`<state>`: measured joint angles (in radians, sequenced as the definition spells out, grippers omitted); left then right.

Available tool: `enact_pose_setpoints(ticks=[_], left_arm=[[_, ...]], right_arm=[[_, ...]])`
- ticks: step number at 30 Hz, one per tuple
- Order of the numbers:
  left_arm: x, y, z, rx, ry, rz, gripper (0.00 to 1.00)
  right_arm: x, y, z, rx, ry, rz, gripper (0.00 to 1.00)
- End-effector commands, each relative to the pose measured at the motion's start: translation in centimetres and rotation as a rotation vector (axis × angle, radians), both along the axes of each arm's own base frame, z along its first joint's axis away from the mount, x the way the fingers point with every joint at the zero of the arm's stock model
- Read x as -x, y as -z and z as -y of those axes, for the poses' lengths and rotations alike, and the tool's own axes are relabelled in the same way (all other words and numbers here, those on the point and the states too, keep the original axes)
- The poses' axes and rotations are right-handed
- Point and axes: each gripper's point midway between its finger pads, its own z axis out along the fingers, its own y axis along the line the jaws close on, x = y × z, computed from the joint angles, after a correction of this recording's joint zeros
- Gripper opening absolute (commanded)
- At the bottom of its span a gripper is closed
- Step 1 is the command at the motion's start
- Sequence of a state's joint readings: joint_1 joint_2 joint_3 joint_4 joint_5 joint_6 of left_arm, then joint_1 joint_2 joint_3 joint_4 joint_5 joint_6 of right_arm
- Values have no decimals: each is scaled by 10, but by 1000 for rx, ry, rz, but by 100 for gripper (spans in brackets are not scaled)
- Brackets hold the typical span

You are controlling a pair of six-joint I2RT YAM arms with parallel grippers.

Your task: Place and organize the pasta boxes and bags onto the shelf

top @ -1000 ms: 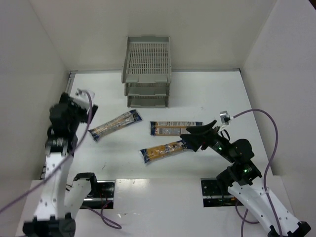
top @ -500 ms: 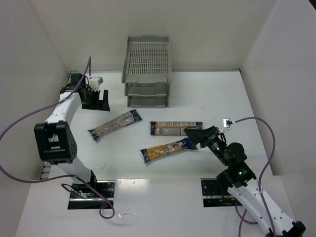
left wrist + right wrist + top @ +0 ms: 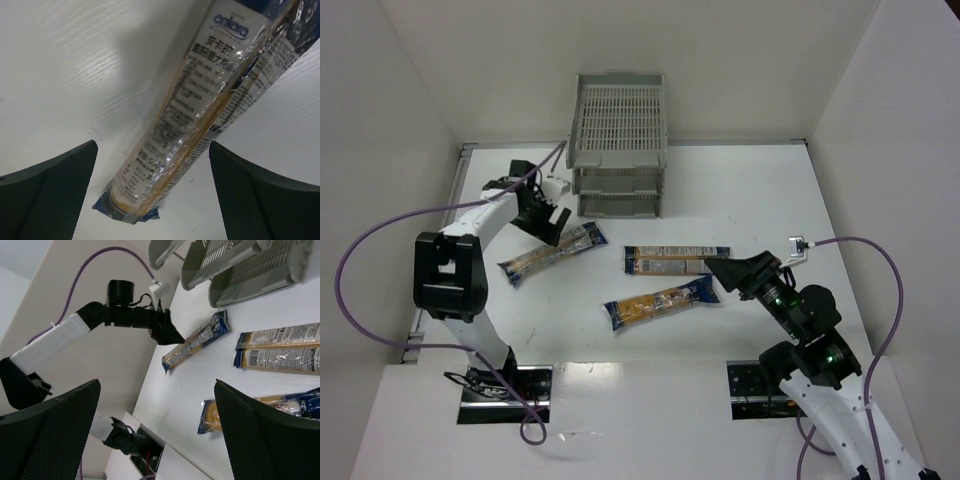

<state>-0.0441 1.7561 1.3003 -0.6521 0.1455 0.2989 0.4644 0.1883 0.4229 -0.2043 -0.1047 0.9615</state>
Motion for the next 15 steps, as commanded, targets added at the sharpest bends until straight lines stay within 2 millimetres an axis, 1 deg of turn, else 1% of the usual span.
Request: enact_pose_setpoints(ticks=[1,2,3,4,5,8,9,10,11,12,13,14,15], left_arm=[[5,11,-4,-198,154,38,100],[7,19,-7,-215,157,39,100],[5,19,-6,-215,156,48,100],[8,22,-7,-218,166,39,100],[6,21,-1,-207,179,50,100],[12,28,-1,-205,199,48,100],[15,34,-1,-205,200,42,100],[24,44,-7,-232,192,19,100],[19,43,-10,-246,182,52,100],[19,45,-12,-260,175,58,100],[19,47,-14,-270,170,64,100],[16,48,-16,-278,162,91,100],[14,49,-14,-286,165,105,100]], right_arm=[[14,2,-2,62,-54,-62,100],[15,1,-2,46,-54,-73,100],[13,10,-3,46,-54,-96,100],[15,7,-3,33,-53,-93,100],[14,11,-4,14,-53,-116,100],[14,21,-5,-14,-51,-163,100],[14,25,-6,-66,-50,-177,100],[14,28,-7,-93,-51,-177,100],[16,29,-8,-119,-64,-175,100],[16,37,-9,-157,-64,-201,100],[20,34,-7,-200,-68,-186,100],[22,37,-9,-230,-81,-193,100],[20,44,-10,-242,-78,-222,100]])
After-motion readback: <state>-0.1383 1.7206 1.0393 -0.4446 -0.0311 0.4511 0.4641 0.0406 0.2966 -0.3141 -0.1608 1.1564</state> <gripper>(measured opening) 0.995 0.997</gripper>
